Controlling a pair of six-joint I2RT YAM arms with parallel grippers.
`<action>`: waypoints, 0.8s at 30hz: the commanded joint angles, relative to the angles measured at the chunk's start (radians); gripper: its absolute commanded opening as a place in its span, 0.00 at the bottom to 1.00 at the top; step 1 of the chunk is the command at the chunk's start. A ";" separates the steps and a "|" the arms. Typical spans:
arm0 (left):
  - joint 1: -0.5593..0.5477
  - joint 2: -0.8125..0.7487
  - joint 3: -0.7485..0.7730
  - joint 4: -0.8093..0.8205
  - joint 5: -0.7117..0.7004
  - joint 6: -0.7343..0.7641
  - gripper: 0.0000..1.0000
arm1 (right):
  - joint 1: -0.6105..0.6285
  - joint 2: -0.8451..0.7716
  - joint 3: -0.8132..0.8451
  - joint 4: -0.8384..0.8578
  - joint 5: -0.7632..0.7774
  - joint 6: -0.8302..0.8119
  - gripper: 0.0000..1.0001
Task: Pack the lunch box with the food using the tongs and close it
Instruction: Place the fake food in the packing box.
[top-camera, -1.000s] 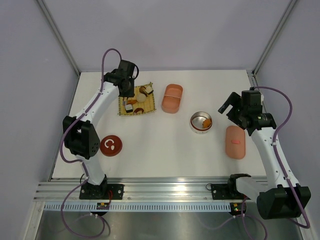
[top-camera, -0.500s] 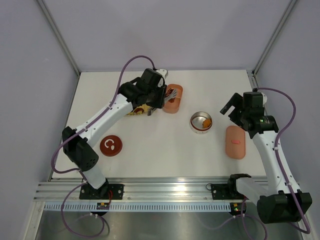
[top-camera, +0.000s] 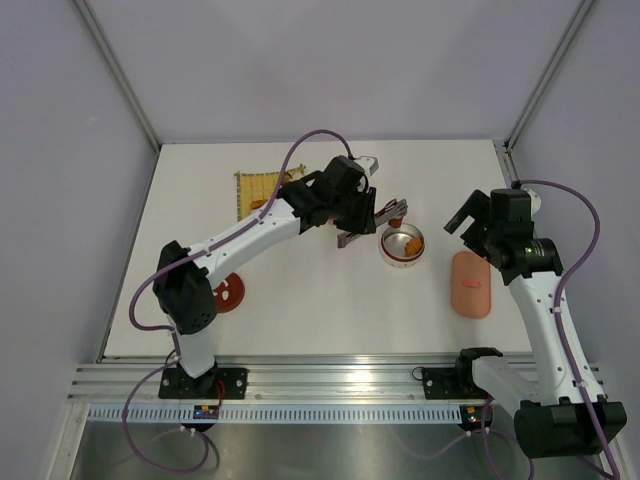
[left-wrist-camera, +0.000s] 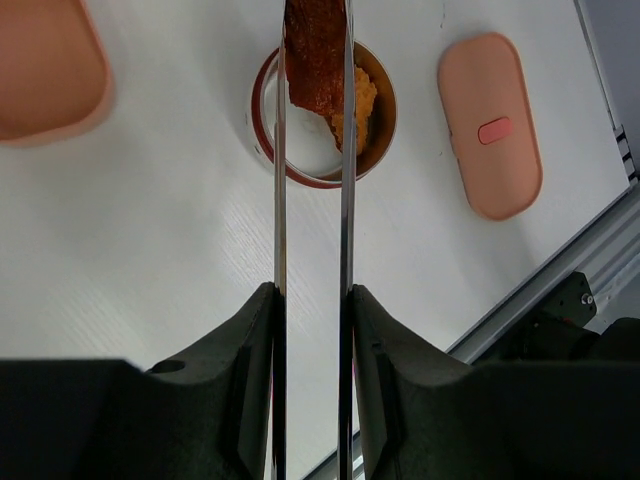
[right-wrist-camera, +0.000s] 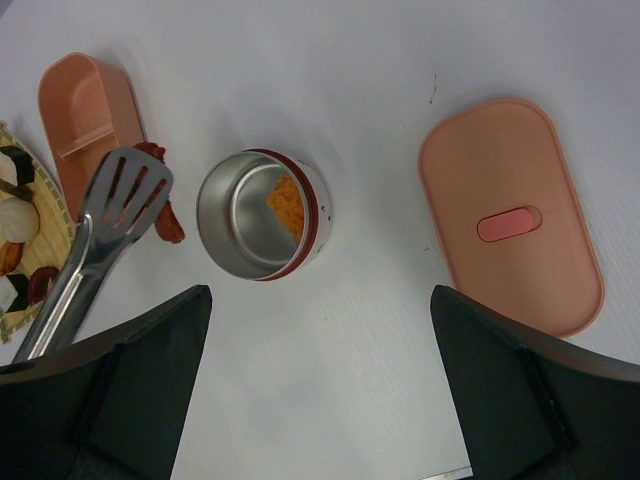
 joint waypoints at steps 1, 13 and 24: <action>-0.016 0.038 0.040 0.091 0.050 -0.054 0.14 | -0.005 -0.020 0.018 -0.015 0.031 0.002 0.99; -0.036 0.084 0.006 0.092 0.065 -0.074 0.37 | -0.005 -0.020 0.012 -0.013 0.035 0.000 1.00; -0.048 0.075 -0.005 0.060 0.077 -0.062 0.54 | -0.005 -0.015 0.009 -0.013 0.038 -0.009 0.99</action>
